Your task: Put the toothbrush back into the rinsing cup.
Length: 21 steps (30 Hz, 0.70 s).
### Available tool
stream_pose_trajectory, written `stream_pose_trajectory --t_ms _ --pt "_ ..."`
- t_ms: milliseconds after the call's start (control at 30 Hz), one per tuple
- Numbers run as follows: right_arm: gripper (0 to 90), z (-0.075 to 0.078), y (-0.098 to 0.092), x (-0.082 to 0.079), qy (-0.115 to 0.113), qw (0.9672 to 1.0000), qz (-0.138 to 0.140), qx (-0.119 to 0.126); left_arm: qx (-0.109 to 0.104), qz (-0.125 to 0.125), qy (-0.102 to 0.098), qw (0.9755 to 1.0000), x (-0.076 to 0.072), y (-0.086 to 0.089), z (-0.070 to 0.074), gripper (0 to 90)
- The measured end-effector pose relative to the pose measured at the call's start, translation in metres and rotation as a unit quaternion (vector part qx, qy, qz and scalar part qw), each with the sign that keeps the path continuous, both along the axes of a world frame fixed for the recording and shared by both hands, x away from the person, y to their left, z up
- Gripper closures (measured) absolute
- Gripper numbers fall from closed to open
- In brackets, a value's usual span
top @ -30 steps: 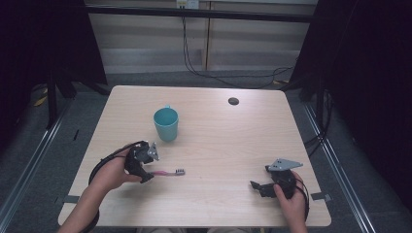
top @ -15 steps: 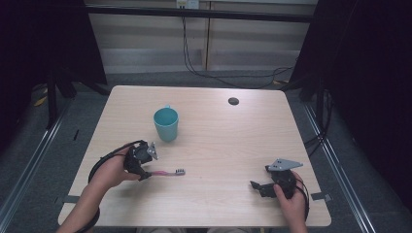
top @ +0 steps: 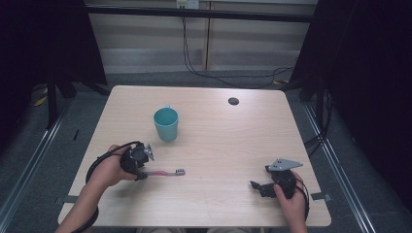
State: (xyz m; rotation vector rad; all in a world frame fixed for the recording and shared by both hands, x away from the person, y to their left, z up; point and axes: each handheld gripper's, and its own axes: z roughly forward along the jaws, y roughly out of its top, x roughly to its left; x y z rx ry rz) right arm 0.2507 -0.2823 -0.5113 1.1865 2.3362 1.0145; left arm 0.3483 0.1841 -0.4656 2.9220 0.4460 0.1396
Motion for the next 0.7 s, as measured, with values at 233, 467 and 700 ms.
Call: stream_pose_trajectory --t_ms 233,467,700 --pt "12.8 0.0001 0.0 -0.0001 0.001 1.0 0.0 0.0 0.0 0.017 0.05 0.9986 0.0013 -0.0014 0.0006 77.1" --pt "12.8 0.0 0.0 0.0 0.001 1.0 0.0 0.0 0.004 0.044 0.066 0.9968 0.0007 -0.0044 0.0008 81.7" --pt "12.8 0.0 -0.0001 0.0 0.0 1.0 0.0 0.0 -0.008 0.079 0.082 0.9934 -0.0002 -0.0046 0.0007 82.1"
